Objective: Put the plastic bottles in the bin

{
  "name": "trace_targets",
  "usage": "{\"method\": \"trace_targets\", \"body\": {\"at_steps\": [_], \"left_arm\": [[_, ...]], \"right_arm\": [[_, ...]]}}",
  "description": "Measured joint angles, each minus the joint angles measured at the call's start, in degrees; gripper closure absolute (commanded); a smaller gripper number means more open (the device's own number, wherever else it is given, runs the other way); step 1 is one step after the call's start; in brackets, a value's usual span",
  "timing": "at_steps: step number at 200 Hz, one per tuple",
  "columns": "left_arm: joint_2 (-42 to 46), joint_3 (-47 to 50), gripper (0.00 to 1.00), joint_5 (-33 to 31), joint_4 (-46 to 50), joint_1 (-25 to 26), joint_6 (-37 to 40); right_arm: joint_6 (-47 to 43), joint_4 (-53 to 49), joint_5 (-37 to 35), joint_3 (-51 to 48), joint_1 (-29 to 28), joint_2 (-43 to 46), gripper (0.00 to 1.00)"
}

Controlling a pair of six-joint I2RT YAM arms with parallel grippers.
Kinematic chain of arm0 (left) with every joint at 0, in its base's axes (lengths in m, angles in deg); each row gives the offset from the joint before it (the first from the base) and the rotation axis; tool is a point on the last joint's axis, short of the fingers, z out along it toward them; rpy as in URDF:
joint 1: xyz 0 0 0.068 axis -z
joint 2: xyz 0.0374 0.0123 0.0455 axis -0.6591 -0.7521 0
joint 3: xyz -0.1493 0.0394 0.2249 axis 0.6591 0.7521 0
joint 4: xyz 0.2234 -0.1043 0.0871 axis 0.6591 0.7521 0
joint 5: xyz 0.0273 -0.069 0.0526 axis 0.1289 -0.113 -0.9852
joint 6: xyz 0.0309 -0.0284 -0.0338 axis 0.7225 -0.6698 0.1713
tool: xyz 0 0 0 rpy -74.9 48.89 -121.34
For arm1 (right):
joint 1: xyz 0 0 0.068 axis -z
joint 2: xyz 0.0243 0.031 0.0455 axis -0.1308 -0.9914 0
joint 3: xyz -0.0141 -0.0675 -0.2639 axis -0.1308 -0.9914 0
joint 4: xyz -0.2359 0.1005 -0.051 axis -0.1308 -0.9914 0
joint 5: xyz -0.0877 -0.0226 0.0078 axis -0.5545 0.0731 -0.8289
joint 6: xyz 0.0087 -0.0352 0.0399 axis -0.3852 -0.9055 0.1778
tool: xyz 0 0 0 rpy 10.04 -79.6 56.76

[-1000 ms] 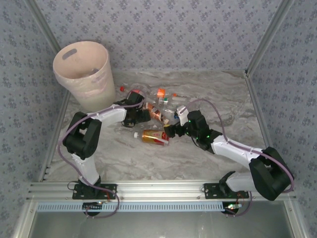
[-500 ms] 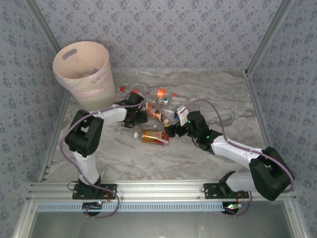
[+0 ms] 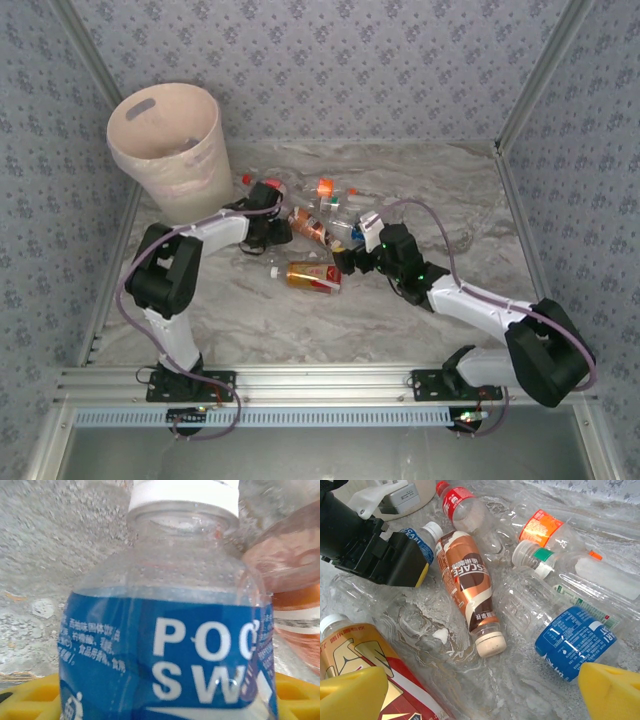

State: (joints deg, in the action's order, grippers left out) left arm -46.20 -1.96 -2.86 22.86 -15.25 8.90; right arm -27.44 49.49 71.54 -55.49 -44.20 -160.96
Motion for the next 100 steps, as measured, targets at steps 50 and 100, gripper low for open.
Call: {"method": "trace_targets", "body": {"at_steps": [50, 100], "left_arm": [[6.7, -0.2, 0.48, 0.5, 0.0, 0.0, 1.6], [10.3, -4.2, 0.49, 1.9, 0.4, 0.0, 2.9]], "right_arm": [[0.0, 2.2, -1.8, -1.5, 0.0, 1.1, 0.00], [0.0, 3.8, -3.3, -2.9, 0.0, 2.6, 0.00]]}}
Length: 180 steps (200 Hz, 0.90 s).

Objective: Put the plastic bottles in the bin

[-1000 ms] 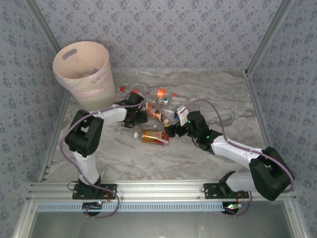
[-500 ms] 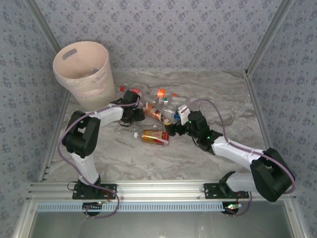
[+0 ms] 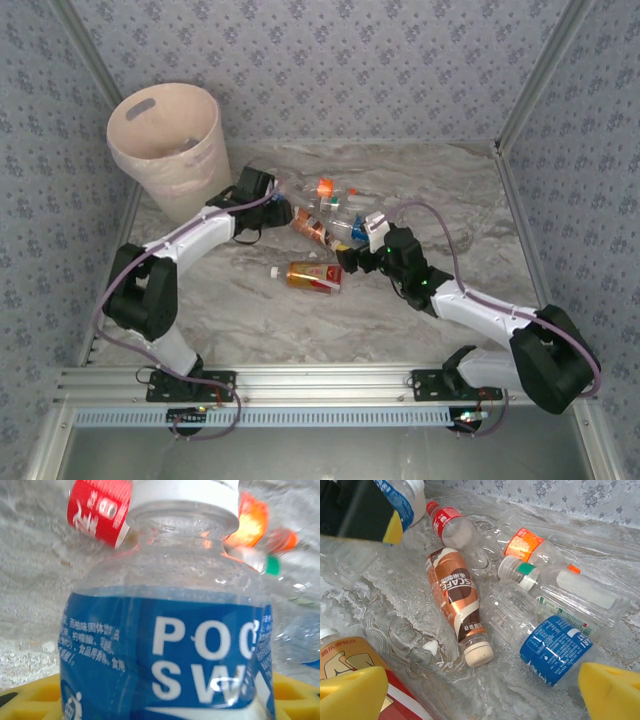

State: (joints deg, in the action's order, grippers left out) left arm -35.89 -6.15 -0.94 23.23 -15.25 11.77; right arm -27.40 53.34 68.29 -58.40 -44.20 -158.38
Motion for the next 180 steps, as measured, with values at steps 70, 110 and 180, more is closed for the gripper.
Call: {"method": "trace_targets", "body": {"at_steps": [70, 110, 180], "left_arm": [[7.0, -13.8, 0.49, -0.2, -4.6, -0.2, 4.5], [10.3, -17.7, 0.49, -2.7, -7.8, -1.8, 7.9], [10.4, -26.3, 0.49, -7.7, -8.0, -10.8, 14.2]], "right_arm": [[0.0, 2.4, -1.7, -0.8, 0.0, 1.4, 0.00], [0.0, 3.0, -2.2, -0.9, 0.0, 2.2, 0.00], [0.0, 3.7, -2.7, -0.9, 0.0, 2.4, 0.00]]}}
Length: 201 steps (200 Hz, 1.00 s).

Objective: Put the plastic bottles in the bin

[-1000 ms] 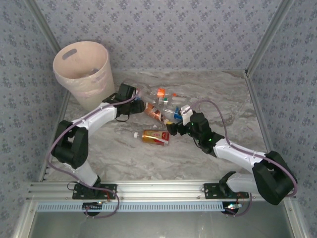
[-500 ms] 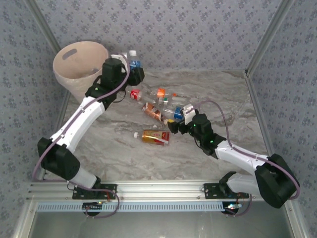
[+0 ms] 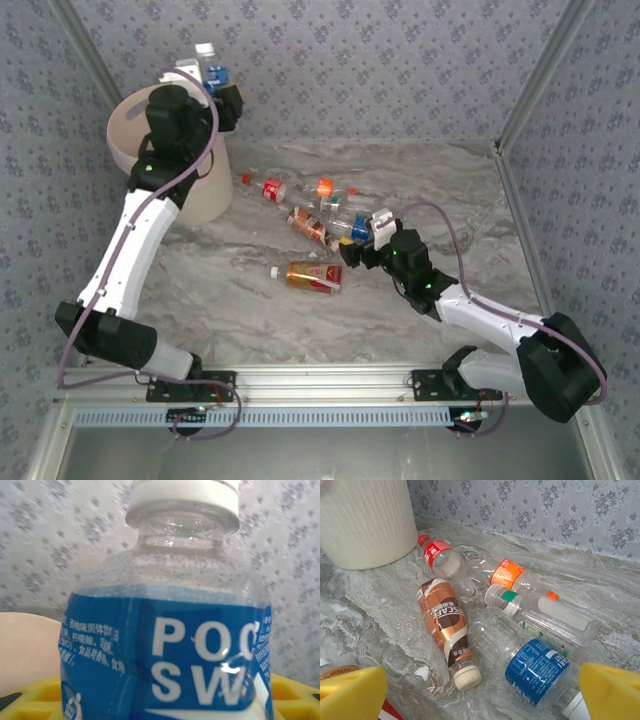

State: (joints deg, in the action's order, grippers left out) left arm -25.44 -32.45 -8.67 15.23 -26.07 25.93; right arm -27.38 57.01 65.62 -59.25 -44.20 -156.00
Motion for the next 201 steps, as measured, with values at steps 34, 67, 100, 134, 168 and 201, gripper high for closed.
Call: {"method": "trace_targets", "body": {"at_steps": [34, 67, 100, 134, 168, 201], "left_arm": [[0.1, -1.2, 0.49, -1.2, 0.4, -6.3, 1.4], [0.1, -1.2, 0.49, -2.5, 1.3, -13.0, 1.7], [-0.1, -1.2, 0.49, -2.3, 2.1, -19.2, 2.1], [-3.2, -1.2, 0.49, 0.4, 2.2, -24.5, 4.9], [-7.5, -0.7, 0.48, 3.4, 2.1, -27.5, 9.2], [-10.2, -0.5, 0.45, 6.9, 2.1, -29.3, 11.6]], "right_arm": [[0.0, 0.0, 0.0, 0.0, 0.0, 0.0, 0.00], [0.0, 0.2, 0.0, 0.0, 0.0, -0.1, 0.00], [0.0, 0.9, 0.0, 0.0, 0.0, -0.6, 0.00], [0.0, 0.9, -0.8, 0.0, 0.0, -0.8, 0.00], [0.0, 0.9, -1.5, 0.0, 0.0, -0.8, 0.00], [0.0, 0.9, -2.5, -0.7, 0.0, -0.1, 0.00]]}}
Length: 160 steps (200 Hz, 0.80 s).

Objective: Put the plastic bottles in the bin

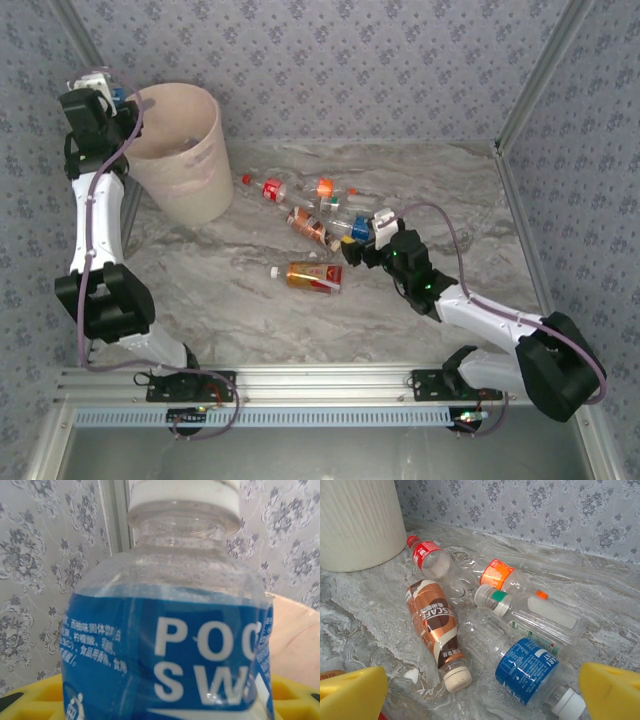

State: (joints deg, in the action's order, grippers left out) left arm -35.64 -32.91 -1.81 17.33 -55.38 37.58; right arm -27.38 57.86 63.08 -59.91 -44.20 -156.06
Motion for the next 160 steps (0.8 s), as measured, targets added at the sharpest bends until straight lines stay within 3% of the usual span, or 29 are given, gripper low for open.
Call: {"method": "trace_targets", "body": {"at_steps": [20, 77, 131, 160], "left_arm": [[-1.5, -0.1, 0.42, 1.6, 0.0, -0.2, 0.9], [-6.6, -2.6, 0.13, 5.0, 1.2, 0.0, 1.7], [-6.8, -6.6, 0.05, 5.3, 2.7, 0.0, 0.1], [-5.8, -6.6, 0.02, 8.7, 2.8, 0.5, -2.4]], "right_arm": [[0.0, 0.0, -0.4, -0.3, 0.0, 0.5, 0.00], [0.0, -0.3, -1.3, -0.9, 0.0, 1.7, 0.00], [0.2, -0.9, -1.9, -1.1, 0.0, 2.1, 0.00], [0.2, -1.1, -1.9, -1.1, 0.0, 2.1, 0.00]]}}
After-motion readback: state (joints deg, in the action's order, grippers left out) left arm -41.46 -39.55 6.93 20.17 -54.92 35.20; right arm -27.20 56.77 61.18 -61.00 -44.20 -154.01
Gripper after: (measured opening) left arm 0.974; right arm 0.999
